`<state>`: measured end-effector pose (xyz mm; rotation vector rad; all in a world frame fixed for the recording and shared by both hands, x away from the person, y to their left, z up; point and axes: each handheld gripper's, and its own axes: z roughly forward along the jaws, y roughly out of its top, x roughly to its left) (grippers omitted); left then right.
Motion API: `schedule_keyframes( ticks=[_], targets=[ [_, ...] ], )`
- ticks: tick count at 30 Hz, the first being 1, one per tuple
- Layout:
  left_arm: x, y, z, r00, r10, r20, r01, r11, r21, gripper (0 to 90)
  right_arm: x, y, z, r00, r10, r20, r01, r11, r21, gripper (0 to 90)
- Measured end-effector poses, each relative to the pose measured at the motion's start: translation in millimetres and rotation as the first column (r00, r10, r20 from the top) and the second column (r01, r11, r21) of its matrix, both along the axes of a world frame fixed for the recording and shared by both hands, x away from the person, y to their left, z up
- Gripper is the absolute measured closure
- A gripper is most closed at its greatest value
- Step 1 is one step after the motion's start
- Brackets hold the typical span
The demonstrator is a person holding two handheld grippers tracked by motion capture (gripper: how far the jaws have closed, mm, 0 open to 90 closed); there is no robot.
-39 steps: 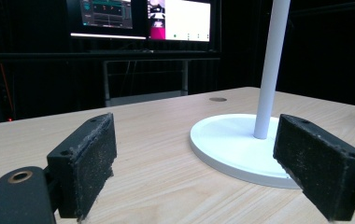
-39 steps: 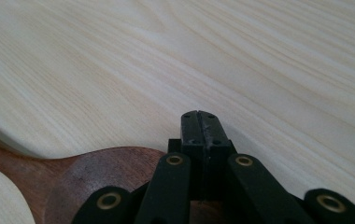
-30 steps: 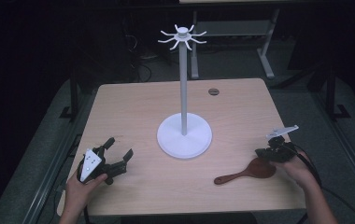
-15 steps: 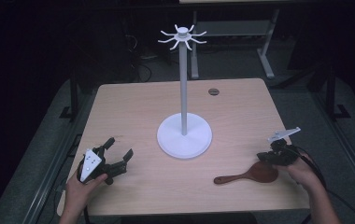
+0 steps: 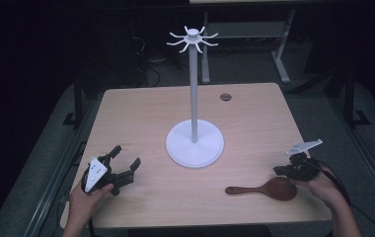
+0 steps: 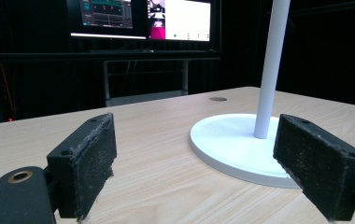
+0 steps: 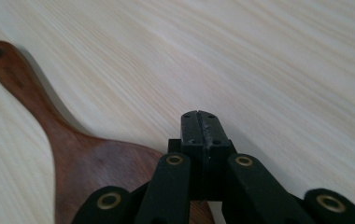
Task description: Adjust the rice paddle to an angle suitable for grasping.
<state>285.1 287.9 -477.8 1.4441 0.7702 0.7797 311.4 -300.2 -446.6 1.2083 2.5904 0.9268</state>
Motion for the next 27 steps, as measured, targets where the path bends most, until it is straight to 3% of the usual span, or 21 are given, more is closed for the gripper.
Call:
schedule_keyframes(
  ticks=[3,10,14,15,16,18,27],
  targets=[
    [0.1,0.0,0.0,1.0000,0.000,0.001,0.000,1.0000,-0.002,12.9,-1.7,4.1,2.5,0.9998,0.010,0.017,-0.010,1.000,0.017,89.9],
    [-0.1,-0.2,0.0,1.0000,0.000,0.000,0.000,1.0000,0.002,12.9,-21.6,35.4,5.7,0.9914,0.123,0.044,-0.127,0.988,0.084,89.8],
    [0.1,-0.1,0.0,1.0000,0.000,0.000,0.000,1.0000,-0.001,12.9,-27.7,55.3,3.8,0.9770,0.207,0.053,-0.211,0.974,0.080,89.9],
    [0.1,-0.1,0.0,1.0000,0.000,0.000,0.000,1.0000,-0.001,12.9,-27.7,55.3,3.8,0.9770,0.207,0.053,-0.211,0.974,0.080,89.9],
    [0.0,-0.2,0.0,1.0000,0.000,0.000,0.000,1.0000,-0.001,12.9,-29.1,65.3,2.9,0.9687,0.244,0.048,-0.247,0.966,0.082,89.9],
    [0.1,-0.2,0.0,1.0000,-0.001,0.000,0.001,1.0000,-0.003,12.9,-29.8,71.4,0.3,0.9613,0.272,0.046,-0.275,0.958,0.078,89.8],
    [0.0,-0.6,-0.1,1.0000,0.001,-0.001,-0.001,1.0000,-0.008,12.9,-34.6,88.8,-5.2,0.9375,0.347,0.023,-0.348,0.935,0.074,89.9]
  ],
)
